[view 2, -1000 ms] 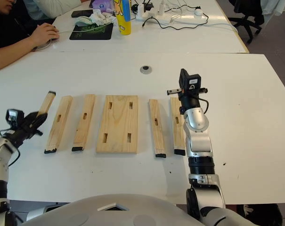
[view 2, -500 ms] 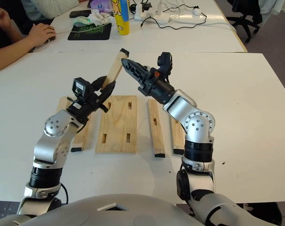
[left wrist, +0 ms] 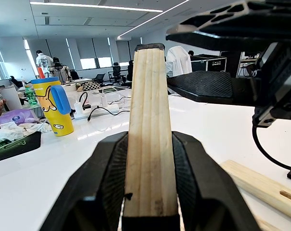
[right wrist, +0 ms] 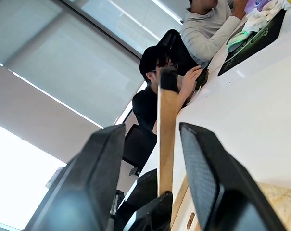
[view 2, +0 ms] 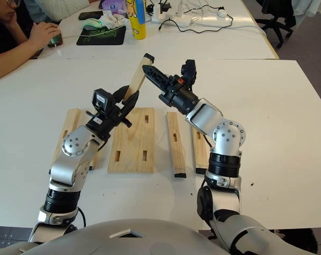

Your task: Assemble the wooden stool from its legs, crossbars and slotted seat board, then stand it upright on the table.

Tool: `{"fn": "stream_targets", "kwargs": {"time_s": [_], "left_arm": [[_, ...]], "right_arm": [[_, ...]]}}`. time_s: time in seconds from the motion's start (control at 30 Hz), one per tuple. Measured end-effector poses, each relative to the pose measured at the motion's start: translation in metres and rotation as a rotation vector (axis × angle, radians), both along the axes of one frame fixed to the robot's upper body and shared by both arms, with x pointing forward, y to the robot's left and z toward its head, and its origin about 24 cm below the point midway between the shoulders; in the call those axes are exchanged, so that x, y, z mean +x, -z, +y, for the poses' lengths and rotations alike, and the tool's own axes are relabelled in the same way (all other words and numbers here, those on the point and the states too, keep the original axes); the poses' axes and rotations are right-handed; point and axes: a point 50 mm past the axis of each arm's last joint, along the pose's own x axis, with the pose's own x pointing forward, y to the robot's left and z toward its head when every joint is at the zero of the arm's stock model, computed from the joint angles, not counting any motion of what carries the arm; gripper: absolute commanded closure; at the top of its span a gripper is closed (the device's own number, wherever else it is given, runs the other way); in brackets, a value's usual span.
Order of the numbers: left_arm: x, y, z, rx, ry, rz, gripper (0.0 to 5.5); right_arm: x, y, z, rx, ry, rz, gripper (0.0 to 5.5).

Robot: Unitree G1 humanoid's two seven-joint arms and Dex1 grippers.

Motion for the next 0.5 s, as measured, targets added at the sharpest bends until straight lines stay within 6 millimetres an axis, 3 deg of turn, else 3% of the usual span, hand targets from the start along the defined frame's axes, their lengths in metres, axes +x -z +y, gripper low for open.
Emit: {"fn": "stream_targets", "kwargs": {"time_s": [0.13,0.5], "left_arm": [[-0.003,-0.001,-0.002,-0.001,0.017,-0.005,4.18],[-0.004,0.001,-0.002,0.004,0.03,0.005,4.18]], "right_arm": [[0.002,-0.004,0.002,0.002,-0.003,-0.012,3.44],[0.012,-0.001,-0.005,0.012,0.042,0.003,5.03]]}}
